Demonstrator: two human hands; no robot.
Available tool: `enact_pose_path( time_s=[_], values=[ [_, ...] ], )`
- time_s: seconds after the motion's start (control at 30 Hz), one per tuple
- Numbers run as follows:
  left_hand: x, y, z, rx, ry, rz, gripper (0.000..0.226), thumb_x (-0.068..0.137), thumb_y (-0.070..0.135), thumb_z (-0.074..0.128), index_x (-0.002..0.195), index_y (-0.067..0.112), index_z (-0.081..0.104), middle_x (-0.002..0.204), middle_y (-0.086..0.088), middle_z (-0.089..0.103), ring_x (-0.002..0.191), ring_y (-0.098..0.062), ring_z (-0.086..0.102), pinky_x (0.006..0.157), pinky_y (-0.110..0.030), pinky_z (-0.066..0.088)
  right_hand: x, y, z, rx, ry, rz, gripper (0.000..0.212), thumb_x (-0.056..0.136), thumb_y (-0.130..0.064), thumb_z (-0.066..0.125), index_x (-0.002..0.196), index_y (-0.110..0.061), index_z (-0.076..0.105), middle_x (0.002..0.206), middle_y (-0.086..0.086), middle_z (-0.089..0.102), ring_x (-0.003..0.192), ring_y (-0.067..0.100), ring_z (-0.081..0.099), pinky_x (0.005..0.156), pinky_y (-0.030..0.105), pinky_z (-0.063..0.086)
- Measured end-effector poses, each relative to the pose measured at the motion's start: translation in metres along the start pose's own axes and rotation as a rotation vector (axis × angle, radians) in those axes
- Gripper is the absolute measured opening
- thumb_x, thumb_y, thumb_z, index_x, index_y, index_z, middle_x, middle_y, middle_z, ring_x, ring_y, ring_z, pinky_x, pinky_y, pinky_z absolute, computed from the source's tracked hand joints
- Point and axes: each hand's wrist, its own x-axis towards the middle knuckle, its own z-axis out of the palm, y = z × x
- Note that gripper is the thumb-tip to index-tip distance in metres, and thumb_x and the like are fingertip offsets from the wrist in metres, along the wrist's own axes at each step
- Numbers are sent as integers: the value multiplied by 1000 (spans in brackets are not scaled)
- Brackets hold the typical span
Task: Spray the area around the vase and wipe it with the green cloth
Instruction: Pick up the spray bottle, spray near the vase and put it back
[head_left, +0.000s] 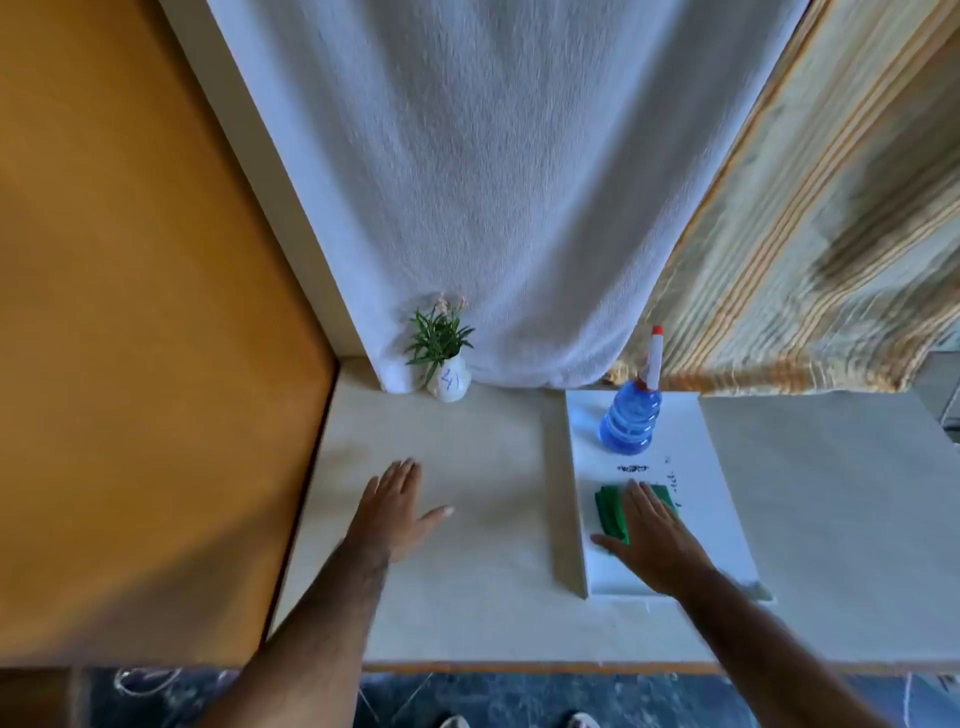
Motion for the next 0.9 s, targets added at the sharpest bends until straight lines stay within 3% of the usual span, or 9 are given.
enact_pose_path(
  time_s=[0.1,0.23,0.37,0.43,0.53,0.6,0.7,0.8,0.9],
  values=[
    [-4,-6,24,26,-76,-34,92,97,71,39,162,13,10,174,-4,2,158,-20,1,128,-44,7,-9,1,26,-25,-28,5,115,79,-84,5,160,-1,10,168,16,5,156,27,3,125,37,5],
    [-16,-10,52,59,-83,-32,97,95,74,32,162,11,3,173,-8,-7,158,-26,2,127,-47,11,-14,3,51,-53,60,-16,113,83,-84,2,159,0,6,168,15,-1,155,27,-4,124,37,-1],
    [-21,-14,69,108,-33,-18,123,71,89,-17,161,7,-1,169,-12,-9,158,-30,1,127,-53,8,-16,4,60,-16,82,-26,105,89,-81,13,158,-3,1,167,11,-6,154,24,-9,125,37,-5],
    [-19,-17,75,134,-21,-22,125,65,88,-27,160,8,-6,169,-11,-11,158,-28,-4,127,-54,4,-17,4,62,10,105,-22,102,91,-78,22,158,-4,1,166,10,-7,154,23,-9,124,35,-8],
    [-15,-21,86,127,-12,-33,116,69,87,-25,157,11,-17,168,-9,-20,156,-25,-15,128,-55,-2,-12,6,57,85,105,7,101,90,-77,25,160,-7,5,168,10,1,156,23,0,125,33,-4],
    [-13,-24,91,133,-20,-38,113,70,87,-24,154,11,-22,167,-8,-23,154,-24,-20,127,-55,-5,-1,11,42,233,133,73,99,88,-76,28,160,-9,19,165,15,23,152,28,20,123,38,14],
    [-11,-24,91,126,-27,-22,114,73,87,-22,155,9,-16,168,-10,-17,154,-26,-17,126,-58,-3,30,19,7,445,348,170,94,85,-72,40,150,-5,38,146,19,47,135,35,41,113,46,33],
    [-11,-24,90,90,-11,13,114,79,86,-13,158,6,3,168,-14,-1,156,-31,0,125,-62,4,69,27,-28,713,535,245,94,83,-68,63,150,-10,33,145,14,46,135,30,42,112,47,37],
    [-11,-27,94,119,-19,3,112,75,87,-17,156,9,-12,168,-10,-14,154,-25,-15,126,-59,-4,104,31,-57,900,588,245,98,75,-58,79,150,-17,32,147,7,47,135,22,45,112,47,40]
  ],
)
